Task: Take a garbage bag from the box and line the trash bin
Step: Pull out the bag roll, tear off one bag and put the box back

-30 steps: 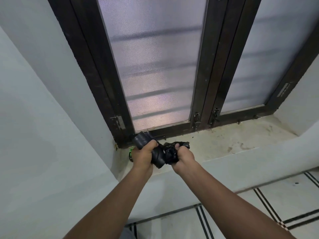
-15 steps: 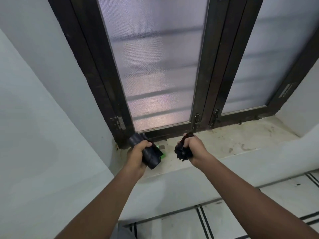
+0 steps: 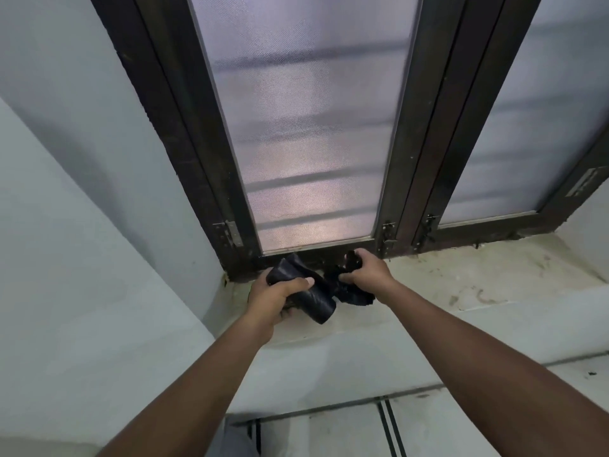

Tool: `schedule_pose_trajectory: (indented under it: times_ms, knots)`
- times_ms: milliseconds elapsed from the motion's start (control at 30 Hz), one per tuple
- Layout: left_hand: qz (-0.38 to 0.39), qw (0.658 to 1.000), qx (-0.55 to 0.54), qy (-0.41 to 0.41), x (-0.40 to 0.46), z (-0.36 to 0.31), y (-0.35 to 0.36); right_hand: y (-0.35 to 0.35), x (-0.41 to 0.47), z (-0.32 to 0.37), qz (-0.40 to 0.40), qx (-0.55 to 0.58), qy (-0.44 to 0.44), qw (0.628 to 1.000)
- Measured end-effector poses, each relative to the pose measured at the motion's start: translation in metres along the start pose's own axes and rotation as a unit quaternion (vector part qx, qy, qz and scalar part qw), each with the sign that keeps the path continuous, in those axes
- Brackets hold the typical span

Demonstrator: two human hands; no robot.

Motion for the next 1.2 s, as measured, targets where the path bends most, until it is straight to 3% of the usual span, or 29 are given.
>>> schedule_pose_trajectory:
  times_ms: [67,167,267,400,567,700,800,833,900,1000,1067,1200]
  knots:
    - [-0.002,1.000,-0.002,-0.004,0.003,0.001,0.000,-0.010,0.005,0.004,-0.044,-0.171,-0.009,0.984]
    - [-0.006,1.000,-0.012,-0.003,0.006,0.001,0.001,-0.022,0.001,0.009,-0.139,-0.367,-0.026,0.920]
    - [-0.005,1.000,-0.027,0.001,0.008,0.000,0.006,-0.031,-0.002,-0.001,-0.152,-0.317,-0.018,0.936]
    - [0.007,1.000,-0.029,0.010,0.014,0.002,0.014,-0.028,0.003,-0.024,-0.101,-0.082,0.005,0.992]
    - [0.018,1.000,-0.001,0.021,0.014,-0.002,0.028,-0.023,-0.009,-0.030,-0.067,-0.011,-0.022,0.997]
    - [0.022,0.999,0.021,0.027,0.014,-0.004,0.036,-0.040,-0.040,-0.024,-0.140,-0.041,-0.070,0.987]
    - [0.039,0.998,0.029,0.036,0.014,-0.008,0.044,-0.046,-0.069,0.007,-0.186,-0.039,-0.189,0.963]
    - [0.046,0.997,0.035,0.040,0.014,-0.010,0.046,-0.043,-0.075,0.021,-0.167,-0.036,-0.236,0.957]
    - [0.065,0.995,0.051,0.051,0.012,-0.015,0.052,-0.025,-0.077,0.046,-0.051,-0.045,-0.286,0.956]
    - [0.088,0.993,0.048,0.062,0.011,-0.022,0.059,0.009,-0.073,0.064,0.116,-0.191,-0.238,0.945]
    - [0.086,0.994,0.039,0.063,0.013,-0.026,0.060,0.019,-0.070,0.068,0.119,-0.295,-0.218,0.923]
    - [0.070,0.995,0.036,0.054,0.020,-0.028,0.055,0.026,-0.071,0.076,0.016,-0.393,-0.253,0.884]
Point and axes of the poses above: each hand's wrist, its own x-axis towards the middle knuckle, its own y-axis out of the palm, z = x × y, the point moved 9 cm from there along x, towards the middle knuckle, and after that the axes turned 15 degrees about z, right-handed, at the moved point
